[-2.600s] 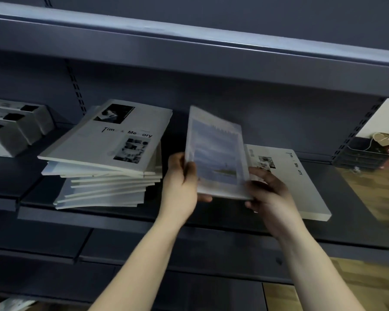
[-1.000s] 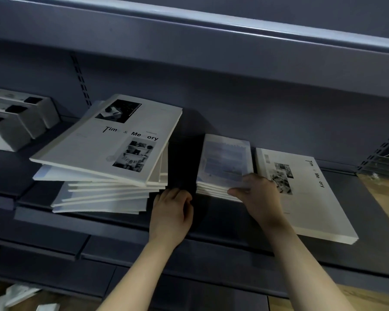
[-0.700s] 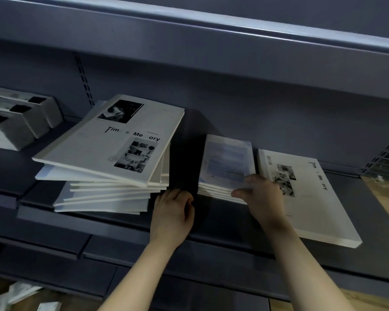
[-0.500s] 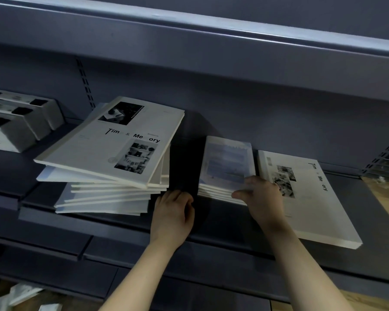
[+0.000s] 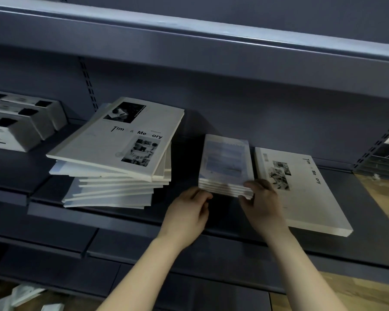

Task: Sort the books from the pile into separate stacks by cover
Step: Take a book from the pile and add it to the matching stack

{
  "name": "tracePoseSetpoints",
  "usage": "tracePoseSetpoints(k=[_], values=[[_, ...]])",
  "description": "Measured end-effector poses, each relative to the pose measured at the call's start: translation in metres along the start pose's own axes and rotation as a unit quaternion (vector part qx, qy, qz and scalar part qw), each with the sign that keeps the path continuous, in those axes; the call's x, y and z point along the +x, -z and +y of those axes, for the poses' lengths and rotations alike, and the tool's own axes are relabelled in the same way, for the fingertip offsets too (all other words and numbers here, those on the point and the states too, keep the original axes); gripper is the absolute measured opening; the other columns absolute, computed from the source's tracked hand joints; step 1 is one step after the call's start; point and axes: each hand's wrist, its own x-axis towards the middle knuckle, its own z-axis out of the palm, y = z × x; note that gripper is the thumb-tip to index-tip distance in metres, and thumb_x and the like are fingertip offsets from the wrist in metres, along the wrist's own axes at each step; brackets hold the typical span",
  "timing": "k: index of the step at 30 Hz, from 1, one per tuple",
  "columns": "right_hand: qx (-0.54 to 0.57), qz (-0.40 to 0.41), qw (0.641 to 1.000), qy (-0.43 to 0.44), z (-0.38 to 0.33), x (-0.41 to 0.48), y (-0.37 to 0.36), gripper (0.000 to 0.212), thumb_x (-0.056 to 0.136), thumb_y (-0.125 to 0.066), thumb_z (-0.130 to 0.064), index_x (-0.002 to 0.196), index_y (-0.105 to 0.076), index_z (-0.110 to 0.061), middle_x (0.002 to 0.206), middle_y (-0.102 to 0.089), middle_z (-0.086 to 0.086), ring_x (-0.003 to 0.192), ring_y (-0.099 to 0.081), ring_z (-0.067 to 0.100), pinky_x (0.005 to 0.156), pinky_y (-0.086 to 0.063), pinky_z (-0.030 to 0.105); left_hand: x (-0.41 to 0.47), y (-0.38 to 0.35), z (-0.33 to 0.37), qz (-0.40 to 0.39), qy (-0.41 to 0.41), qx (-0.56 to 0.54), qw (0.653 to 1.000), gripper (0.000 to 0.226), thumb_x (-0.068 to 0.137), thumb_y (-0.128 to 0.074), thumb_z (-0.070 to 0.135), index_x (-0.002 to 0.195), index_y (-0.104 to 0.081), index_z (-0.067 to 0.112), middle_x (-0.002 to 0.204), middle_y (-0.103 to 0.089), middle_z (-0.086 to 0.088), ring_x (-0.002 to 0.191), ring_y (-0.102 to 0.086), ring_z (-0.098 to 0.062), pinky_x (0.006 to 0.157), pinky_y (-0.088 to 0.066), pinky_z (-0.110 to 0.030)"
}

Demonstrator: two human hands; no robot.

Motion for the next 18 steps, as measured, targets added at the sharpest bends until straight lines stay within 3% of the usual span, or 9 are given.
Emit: tracePoseSetpoints(k=[4,8,13,18], values=[[0.019,0.016,1.0,0.014,-0.001,-0.02,-0.009,0.015,0.082,-0.063,-0.012,0.096,-0.068,-0.013,0.104,-0.054,0.005,0.093,-0.057,0.024,0.077,-0.04,0.025,-0.001,0.032,0.041,0.038,-0.087,0.035,0.995,0.022,0.086,-0.05,0.023,0.103,-0.063,0.018,0.098,-0.062,0.0,0.078,-0.062,-0.023,0.056,-0.052,-0.035],[-0.009,-0.018,0.998,0.051,-0.002,-0.032,-0.024,0.012,0.078,-0.065,-0.015,0.089,-0.07,-0.019,0.093,-0.06,0.003,0.091,-0.056,0.026,0.075,-0.047,0.033,0.006,0.066,0.052,0.111,-0.122,0.026,0.986,0.021,0.087,-0.049,0.021,0.098,-0.065,0.012,0.091,-0.063,-0.004,0.08,-0.06,-0.025,0.066,-0.051,-0.04],[-0.024,-0.016,0.997,0.074,-0.013,-0.039,-0.028,0.009,0.08,-0.065,-0.02,0.089,-0.068,-0.02,0.094,-0.062,0.0,0.093,-0.056,0.025,0.078,-0.046,0.033,0.015,0.113,0.029,0.186,-0.07,0.045,0.979,0.023,0.084,-0.052,0.023,0.098,-0.068,0.014,0.093,-0.066,-0.003,0.084,-0.063,-0.026,0.068,-0.052,-0.039],[-0.021,-0.01,0.997,0.073,-0.025,-0.038,-0.031,0.008,0.082,-0.065,-0.02,0.089,-0.068,-0.02,0.094,-0.061,0.001,0.095,-0.055,0.024,0.076,-0.046,0.033,0.019,0.148,-0.012,0.207,0.029,0.091,0.974,0.017,0.082,-0.055,0.018,0.095,-0.067,0.018,0.09,-0.065,0.0,0.078,-0.061,-0.026,0.065,-0.047,-0.033]])
